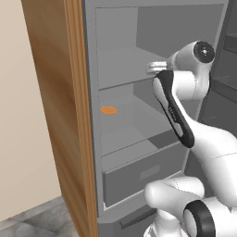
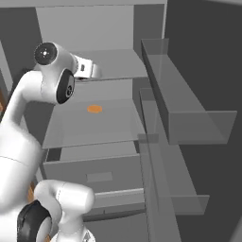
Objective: Pick the pear and kiwi from the fridge and place them on the plate next to the blender to make a fruit smoothie.
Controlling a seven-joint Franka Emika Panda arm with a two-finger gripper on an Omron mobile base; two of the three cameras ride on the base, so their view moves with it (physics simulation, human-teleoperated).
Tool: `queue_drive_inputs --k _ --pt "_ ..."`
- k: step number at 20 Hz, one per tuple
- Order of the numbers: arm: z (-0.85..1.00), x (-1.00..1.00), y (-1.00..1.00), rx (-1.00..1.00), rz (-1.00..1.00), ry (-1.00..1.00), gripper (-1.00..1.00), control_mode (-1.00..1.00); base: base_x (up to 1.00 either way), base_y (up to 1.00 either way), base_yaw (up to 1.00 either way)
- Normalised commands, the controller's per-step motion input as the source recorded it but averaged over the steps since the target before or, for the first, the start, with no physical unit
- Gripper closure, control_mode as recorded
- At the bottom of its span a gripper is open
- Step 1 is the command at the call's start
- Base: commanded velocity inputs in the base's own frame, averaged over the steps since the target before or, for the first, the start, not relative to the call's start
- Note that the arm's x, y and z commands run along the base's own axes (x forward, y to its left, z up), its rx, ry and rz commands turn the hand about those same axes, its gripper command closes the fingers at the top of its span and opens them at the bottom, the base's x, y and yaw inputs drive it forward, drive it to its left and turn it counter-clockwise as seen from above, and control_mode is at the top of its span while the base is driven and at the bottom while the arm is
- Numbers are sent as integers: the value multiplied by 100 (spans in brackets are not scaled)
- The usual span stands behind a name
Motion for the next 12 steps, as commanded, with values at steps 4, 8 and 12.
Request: queue_drive_inputs --k 4,8,12 --pt "-83 -100 -11 0 0 49 100 -100 0 0 0" --pt "-100 -100 17 -1 2 36 100 -100 0 0 0" --pt "-56 -26 45 -4 7 4 100 -100 0 0 0"
